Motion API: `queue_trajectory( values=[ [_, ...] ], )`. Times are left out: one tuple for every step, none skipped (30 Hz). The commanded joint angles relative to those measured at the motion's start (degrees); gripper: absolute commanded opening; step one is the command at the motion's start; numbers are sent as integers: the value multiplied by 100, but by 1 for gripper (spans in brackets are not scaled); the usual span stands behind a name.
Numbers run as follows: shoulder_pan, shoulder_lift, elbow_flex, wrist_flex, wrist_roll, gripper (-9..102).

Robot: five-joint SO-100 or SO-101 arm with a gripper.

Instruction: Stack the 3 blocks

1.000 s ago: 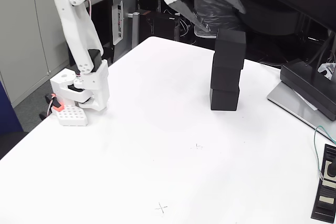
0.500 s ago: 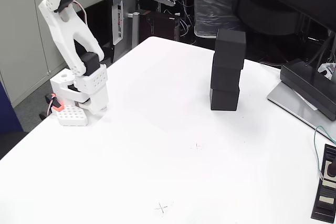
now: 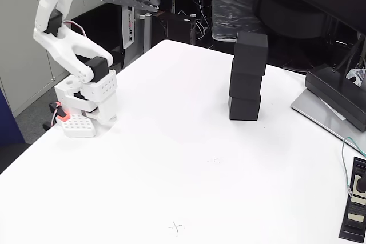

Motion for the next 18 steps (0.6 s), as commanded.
queue_trajectory(
  values=[
    [-9,738,1310,-677,18,0],
    [-9,993,1714,-879,26,0],
    [-9,1213,2109,-1072,26,0],
    [-9,1441,2487,-1257,26,0],
    [-9,1644,2883,-1450,35,0],
    [-9,1854,3261,-1626,35,0],
    [-9,2048,3612,-1802,35,0],
    [-9,2215,3955,-1978,35,0],
    [-9,2373,4271,-2145,35,0],
    [-9,2514,4562,-2320,35,0],
    [-9,2637,4799,-2487,44,0],
    [-9,2689,5001,-2654,44,0],
    [-9,2716,5194,-2812,44,0],
    [-9,2707,5370,-2971,44,-1],
    [-9,2707,5546,-3120,44,-1],
    [-9,2698,5678,-3261,44,-1],
    [-9,2698,5810,-3384,79,-1],
    [-9,2698,5933,-3516,167,-1]
  ],
)
